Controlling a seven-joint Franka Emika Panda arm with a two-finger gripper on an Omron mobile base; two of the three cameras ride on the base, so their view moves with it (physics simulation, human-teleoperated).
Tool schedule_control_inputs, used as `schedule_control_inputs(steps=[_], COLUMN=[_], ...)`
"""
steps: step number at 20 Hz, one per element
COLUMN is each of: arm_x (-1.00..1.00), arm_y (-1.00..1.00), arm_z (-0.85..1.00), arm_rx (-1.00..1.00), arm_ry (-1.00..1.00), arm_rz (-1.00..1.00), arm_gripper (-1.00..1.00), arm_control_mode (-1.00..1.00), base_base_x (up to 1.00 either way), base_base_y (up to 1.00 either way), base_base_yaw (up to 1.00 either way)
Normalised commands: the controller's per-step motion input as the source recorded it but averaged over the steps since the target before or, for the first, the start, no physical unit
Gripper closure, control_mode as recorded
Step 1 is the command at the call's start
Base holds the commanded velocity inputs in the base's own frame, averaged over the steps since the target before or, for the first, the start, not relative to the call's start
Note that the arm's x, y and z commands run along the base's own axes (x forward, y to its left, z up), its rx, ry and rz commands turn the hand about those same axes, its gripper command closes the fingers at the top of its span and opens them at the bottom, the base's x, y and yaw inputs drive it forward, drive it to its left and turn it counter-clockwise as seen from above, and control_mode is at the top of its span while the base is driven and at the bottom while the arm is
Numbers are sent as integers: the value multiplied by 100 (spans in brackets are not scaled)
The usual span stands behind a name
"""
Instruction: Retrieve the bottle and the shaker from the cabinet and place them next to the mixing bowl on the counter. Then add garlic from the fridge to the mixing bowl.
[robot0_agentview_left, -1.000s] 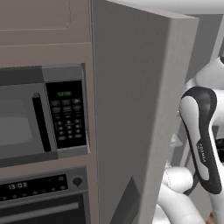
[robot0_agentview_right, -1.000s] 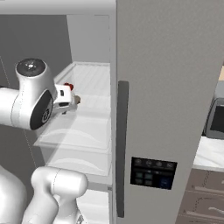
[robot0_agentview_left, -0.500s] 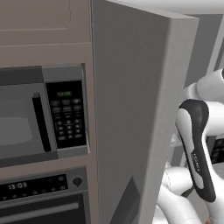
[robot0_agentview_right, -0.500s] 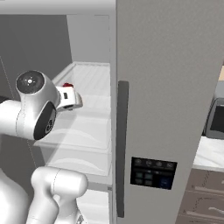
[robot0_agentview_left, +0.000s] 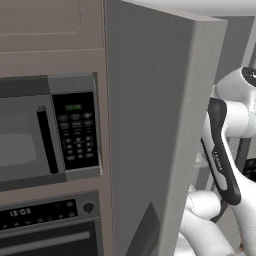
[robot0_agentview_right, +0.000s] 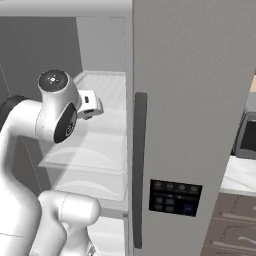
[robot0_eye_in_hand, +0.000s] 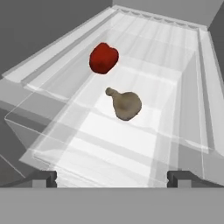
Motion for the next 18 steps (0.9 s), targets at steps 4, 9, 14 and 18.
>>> schedule_control_inputs(steps=[4,9,14,18], arm_x=[62,58,41,43], arm_y=[0,0,0,0], arm_z=[-1,-8,-31,-38], arm_rx=[0,0,0,0], arm_ry=[0,0,0,0], arm_rz=[0,0,0,0], arm_gripper=[-100,-100,-100,-100], arm_control_mode=[-100,-100,-100,-100], base_base_x=[0,0,0,0], base_base_y=[0,0,0,0], base_base_yaw=[0,0,0,0])
